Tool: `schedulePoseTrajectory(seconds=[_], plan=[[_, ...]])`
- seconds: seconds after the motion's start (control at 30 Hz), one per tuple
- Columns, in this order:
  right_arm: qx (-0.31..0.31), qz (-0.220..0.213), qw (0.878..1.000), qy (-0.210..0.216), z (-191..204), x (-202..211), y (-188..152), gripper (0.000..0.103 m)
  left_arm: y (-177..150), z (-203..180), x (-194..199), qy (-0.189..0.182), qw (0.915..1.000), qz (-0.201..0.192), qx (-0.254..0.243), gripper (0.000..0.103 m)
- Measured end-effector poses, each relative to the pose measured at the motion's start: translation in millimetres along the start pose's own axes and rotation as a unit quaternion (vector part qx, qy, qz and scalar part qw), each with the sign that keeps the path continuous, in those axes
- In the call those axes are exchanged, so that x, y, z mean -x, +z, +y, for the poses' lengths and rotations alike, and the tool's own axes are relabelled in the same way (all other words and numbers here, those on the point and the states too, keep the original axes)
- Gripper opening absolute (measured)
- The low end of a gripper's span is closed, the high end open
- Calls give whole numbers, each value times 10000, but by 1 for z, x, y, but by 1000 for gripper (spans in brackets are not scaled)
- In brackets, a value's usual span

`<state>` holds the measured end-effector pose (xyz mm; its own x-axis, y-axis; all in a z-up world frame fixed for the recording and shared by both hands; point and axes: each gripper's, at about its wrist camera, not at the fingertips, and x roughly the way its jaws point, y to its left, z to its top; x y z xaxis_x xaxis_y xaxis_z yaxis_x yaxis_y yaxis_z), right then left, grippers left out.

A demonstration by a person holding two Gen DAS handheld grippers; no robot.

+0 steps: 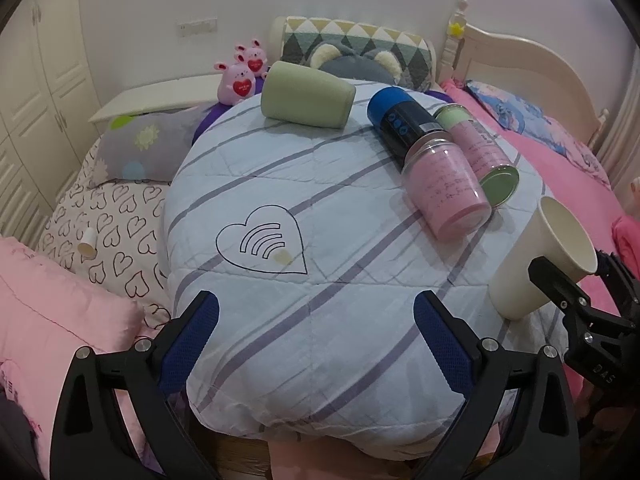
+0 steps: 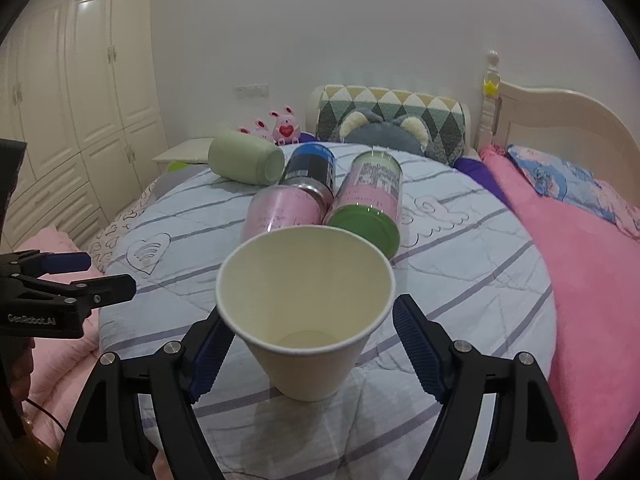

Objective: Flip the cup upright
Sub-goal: 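Lower the upright white cup onto the bed and open the right gripper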

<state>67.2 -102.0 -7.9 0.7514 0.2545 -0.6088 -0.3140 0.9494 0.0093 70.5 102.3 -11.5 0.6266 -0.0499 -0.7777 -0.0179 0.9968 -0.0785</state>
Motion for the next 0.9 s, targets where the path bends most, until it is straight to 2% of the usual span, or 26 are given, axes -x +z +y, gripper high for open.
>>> schedulePoseTrajectory(seconds=[0.5, 0.7, 0.9], plan=[[-24, -181, 9997, 171, -1, 24, -1, 80, -3, -12, 14, 63, 9998, -148, -76, 100], [-149, -409, 9990, 106, -12, 48, -3, 80, -7, -30, 25, 83, 9993, -279, -240, 100], [-318, -672, 9972, -46, -27, 72, -9, 81, -14, -50, 38, -49, 9984, -403, -395, 102]])
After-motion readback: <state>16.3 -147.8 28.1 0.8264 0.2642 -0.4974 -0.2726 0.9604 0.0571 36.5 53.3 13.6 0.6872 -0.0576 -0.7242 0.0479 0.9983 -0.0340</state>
